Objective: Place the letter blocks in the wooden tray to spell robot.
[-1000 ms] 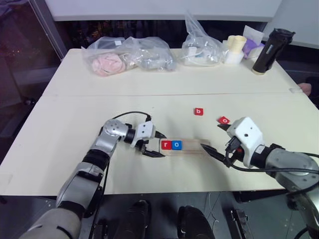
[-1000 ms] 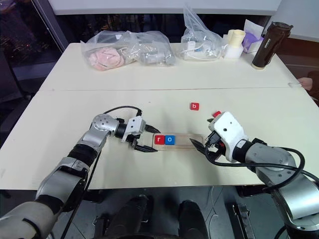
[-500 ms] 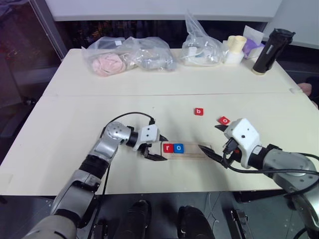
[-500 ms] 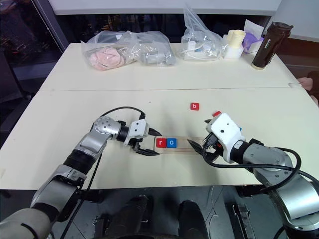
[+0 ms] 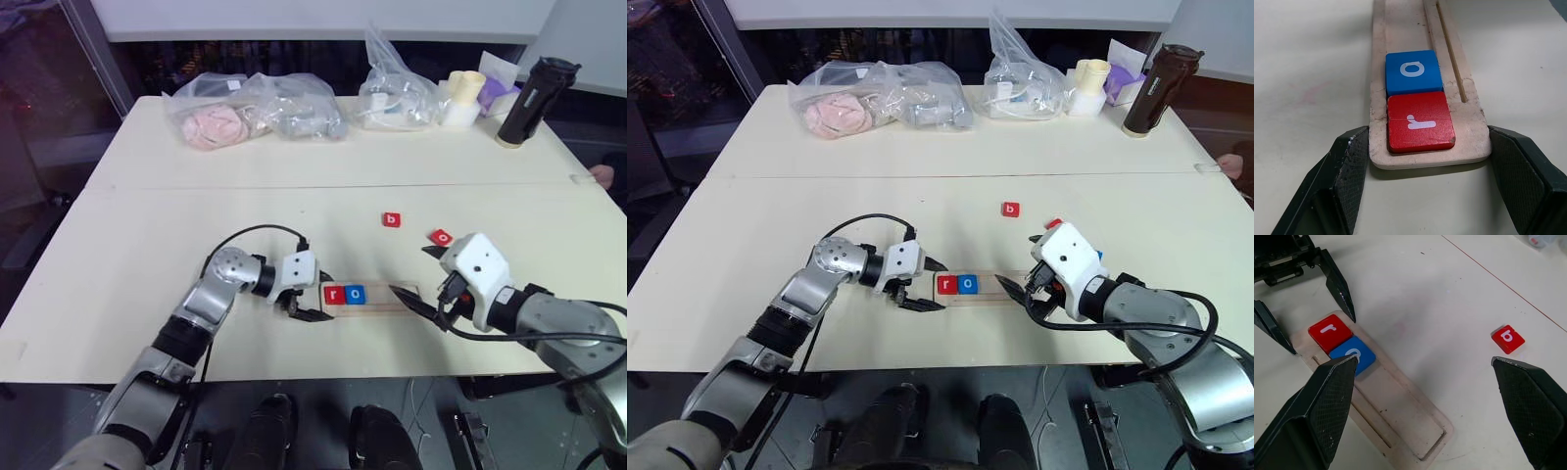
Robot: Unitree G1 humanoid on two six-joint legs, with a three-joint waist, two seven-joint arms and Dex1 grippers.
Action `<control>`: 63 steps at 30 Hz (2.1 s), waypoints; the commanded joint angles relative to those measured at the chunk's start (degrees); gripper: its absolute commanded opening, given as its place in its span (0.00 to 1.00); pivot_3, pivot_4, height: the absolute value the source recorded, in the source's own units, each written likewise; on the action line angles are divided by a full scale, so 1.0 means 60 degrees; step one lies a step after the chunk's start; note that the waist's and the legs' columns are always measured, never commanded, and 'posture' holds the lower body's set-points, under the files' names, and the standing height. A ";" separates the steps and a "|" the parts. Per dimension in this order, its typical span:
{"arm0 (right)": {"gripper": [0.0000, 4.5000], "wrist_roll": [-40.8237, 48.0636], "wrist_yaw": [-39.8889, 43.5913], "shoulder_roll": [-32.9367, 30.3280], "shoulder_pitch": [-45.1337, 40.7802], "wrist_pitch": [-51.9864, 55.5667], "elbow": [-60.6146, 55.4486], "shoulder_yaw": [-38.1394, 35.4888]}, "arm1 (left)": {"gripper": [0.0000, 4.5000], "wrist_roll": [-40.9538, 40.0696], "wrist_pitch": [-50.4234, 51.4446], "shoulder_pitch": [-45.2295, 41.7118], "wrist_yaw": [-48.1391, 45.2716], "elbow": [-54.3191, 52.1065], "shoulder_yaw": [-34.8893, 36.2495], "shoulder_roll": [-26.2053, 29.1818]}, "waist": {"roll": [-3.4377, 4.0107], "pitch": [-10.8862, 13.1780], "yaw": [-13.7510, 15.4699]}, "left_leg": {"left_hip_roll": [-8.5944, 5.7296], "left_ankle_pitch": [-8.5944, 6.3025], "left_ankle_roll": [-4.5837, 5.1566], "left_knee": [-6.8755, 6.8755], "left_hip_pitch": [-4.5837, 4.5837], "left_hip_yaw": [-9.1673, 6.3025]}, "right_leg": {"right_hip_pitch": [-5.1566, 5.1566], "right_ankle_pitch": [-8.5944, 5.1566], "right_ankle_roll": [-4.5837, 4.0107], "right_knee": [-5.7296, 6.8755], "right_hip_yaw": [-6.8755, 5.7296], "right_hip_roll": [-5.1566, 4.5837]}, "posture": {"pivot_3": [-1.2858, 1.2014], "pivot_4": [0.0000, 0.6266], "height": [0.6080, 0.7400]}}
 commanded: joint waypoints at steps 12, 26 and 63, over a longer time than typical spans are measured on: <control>1.00 0.0010 0.0095 -0.0150 -0.0141 -0.0120 -0.0140 -0.0077 | 1.00 0.0226 0.0515 0.0604 0.0243 -0.0257 -0.0396 0.0566 | 0.0007 -0.0004 -0.0027 | 0.0002 0.0000 0.0000 -0.0005 0.0000 -0.0001 | -0.0003 -0.0001 0.0000 -0.0003 0.0000 0.0002 | 0.52 0.24 0.88; 1.00 -0.1531 -0.1266 0.1070 -0.3028 -0.0351 0.2878 0.1739 | 1.00 -0.2249 0.1491 0.2060 -0.0500 -0.1810 0.1815 0.3406 | 0.0022 -0.0014 -0.0572 | 0.0045 0.0001 -0.0007 -0.0153 0.0129 0.0014 | -0.0023 -0.0001 -0.0064 0.0012 0.0001 0.0005 | 0.52 0.24 0.88; 0.58 -0.3107 -0.6029 0.6722 -0.8058 -0.0572 1.2847 0.0527 | 1.00 -0.5213 0.3821 0.2759 0.1875 -0.5066 0.3968 0.3253 | 0.0015 -0.0003 -0.0546 | 0.0040 0.0083 -0.0121 -0.0157 0.0110 0.0063 | -0.0144 0.0049 -0.0063 0.0174 0.0046 0.0051 | 0.52 0.24 0.88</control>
